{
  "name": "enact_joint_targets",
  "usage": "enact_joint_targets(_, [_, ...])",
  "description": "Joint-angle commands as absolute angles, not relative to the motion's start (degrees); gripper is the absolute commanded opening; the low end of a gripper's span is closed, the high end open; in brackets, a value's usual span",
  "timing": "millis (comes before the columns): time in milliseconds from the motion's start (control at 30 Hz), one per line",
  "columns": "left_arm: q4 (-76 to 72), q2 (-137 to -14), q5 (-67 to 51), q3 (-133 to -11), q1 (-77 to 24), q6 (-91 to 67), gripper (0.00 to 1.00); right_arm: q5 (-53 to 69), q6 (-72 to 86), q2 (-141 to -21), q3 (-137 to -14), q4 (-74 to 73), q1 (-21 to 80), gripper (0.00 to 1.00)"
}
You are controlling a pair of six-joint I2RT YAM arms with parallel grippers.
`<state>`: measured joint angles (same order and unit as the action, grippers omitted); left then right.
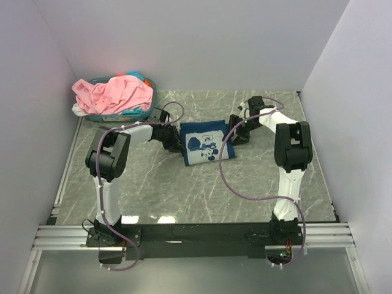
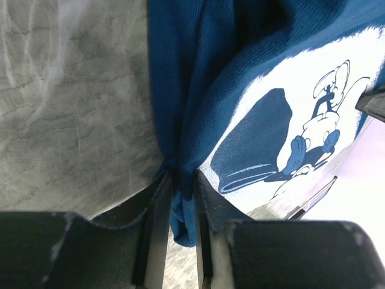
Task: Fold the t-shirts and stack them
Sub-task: Neatly place the folded tshirt to the corner
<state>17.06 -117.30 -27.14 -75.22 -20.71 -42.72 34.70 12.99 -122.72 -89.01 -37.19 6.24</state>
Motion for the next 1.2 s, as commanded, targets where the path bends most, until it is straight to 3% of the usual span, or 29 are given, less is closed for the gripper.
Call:
enact_joint_targets(0, [18.19,-119.35,-26.10,-74.36,-21.18,-42.01,0.26,32.78,12.74,-125.16,-90.17,-34.37,6.77,0.68])
enact_joint_targets(267, [17.49,-119.53,-26.98,-74.62,-21.18,-41.66,0.27,33.13,12.92,-127.00,-92.20,-34.10,8.70,0.57])
enact_joint_targets(367, [17.14,-119.36,-27.25,-74.71,-21.27,-41.49,0.28,32.87,12.92,-126.91,-92.20,-33.84,9.14,0.49])
enact_joint_targets(467, [16.79,-119.09,-27.25,-74.62,-21.36,-41.31,0.29,32.43,12.83,-126.30,-92.02,-33.75,9.05,0.34])
enact_joint_targets(500, [16.61,-119.00,-27.25,-74.53,-21.44,-41.31,0.31,32.26,12.75,-126.12,-92.02,-33.75,9.14,0.24])
enact_joint_targets(600, [16.00,-118.57,-27.16,-74.53,-21.53,-41.31,0.42,31.91,12.66,-125.60,-92.81,-34.19,9.05,0.09])
enact_joint_targets(833, [16.43,-116.28,-25.66,-75.85,-21.71,-40.96,0.60,27.25,10.64,-123.40,-94.04,-37.08,8.88,0.00])
enact_joint_targets(1167, [17.32,-112.24,-24.79,-76.29,-21.62,-40.69,0.66,14.87,7.83,-123.22,-99.66,-43.32,4.93,0.00])
